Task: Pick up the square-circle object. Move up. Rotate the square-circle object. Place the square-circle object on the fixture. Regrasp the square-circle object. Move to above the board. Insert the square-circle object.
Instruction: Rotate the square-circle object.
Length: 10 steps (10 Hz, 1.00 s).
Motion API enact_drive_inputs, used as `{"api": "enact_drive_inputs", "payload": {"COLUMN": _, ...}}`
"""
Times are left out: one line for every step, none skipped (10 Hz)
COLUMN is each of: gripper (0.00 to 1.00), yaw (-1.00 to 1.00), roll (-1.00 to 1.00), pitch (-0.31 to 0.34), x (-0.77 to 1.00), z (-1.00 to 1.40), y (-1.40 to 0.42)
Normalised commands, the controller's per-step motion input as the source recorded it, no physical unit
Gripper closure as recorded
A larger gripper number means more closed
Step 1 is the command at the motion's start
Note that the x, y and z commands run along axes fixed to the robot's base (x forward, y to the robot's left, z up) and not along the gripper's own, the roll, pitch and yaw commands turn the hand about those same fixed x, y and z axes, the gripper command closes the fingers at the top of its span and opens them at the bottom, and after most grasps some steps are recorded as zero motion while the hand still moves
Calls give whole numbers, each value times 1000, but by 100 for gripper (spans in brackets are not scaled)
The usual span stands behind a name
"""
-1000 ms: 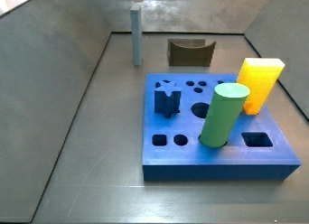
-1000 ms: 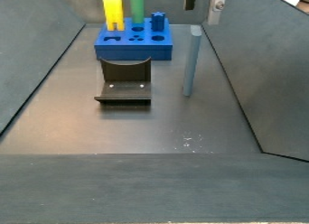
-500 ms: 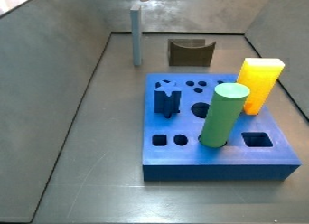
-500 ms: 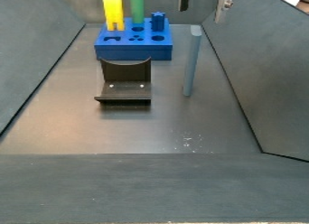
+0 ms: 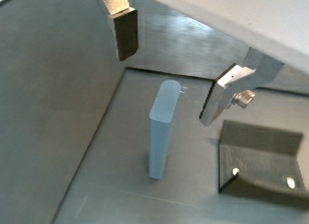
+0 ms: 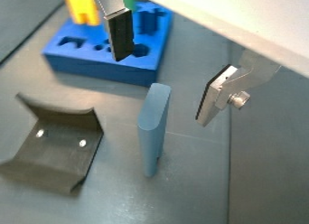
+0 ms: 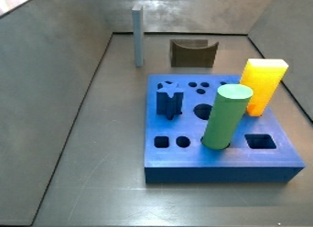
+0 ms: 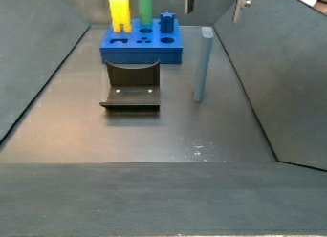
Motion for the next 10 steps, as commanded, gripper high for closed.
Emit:
{"api": "enact_drive_inputs", "payload": {"gripper": 0, "yaw": 1000, "roll": -53, "pitch": 21, "x": 43, "z": -19, "y": -2}}
{"api": "enact_drive_inputs", "payload": {"gripper": 0, "yaw": 1000, "roll": -60, "pitch": 23, "x": 43, "z": -19, "y": -2}}
{"api": "enact_drive_inputs", "payload": {"gripper": 0, "yaw": 1000, "roll": -69, "pitch": 27, "x": 43, "z": -19, "y": -2}}
{"api": "enact_drive_inputs", "payload": {"gripper": 0, "yaw": 1000, "roll": -81, "pitch": 31, "x": 44, "z": -18, "y": -2}}
{"api": "enact_drive_inputs", "payload": {"gripper": 0, "yaw": 1000, "roll": -105, "pitch": 41, "x": 44, "z": -18, "y": -2}}
{"api": "enact_drive_inputs", "payload": {"gripper": 0, "yaw": 830, "roll": -115, "pitch": 44, "x": 44, "z": -17, "y": -2}}
{"api": "enact_drive_inputs", "payload": {"gripper": 0, "yaw": 661, "roll": -115, "pitch": 44, "x": 44, "z": -16, "y": -2}}
{"api": "enact_drive_inputs", "payload": {"gripper": 0, "yaw": 319, "roll": -112, "pitch": 43, "x": 44, "z": -15, "y": 0}}
{"api": "enact_drive_inputs", "payload": {"gripper": 0, "yaw": 216, "roll": -111, "pitch": 43, "x": 45, "z": -15, "y": 0}}
{"api": "enact_drive_inputs", "payload": {"gripper": 0, "yaw": 110, "roll": -110, "pitch": 43, "x": 0, "z": -1000, "y": 0}}
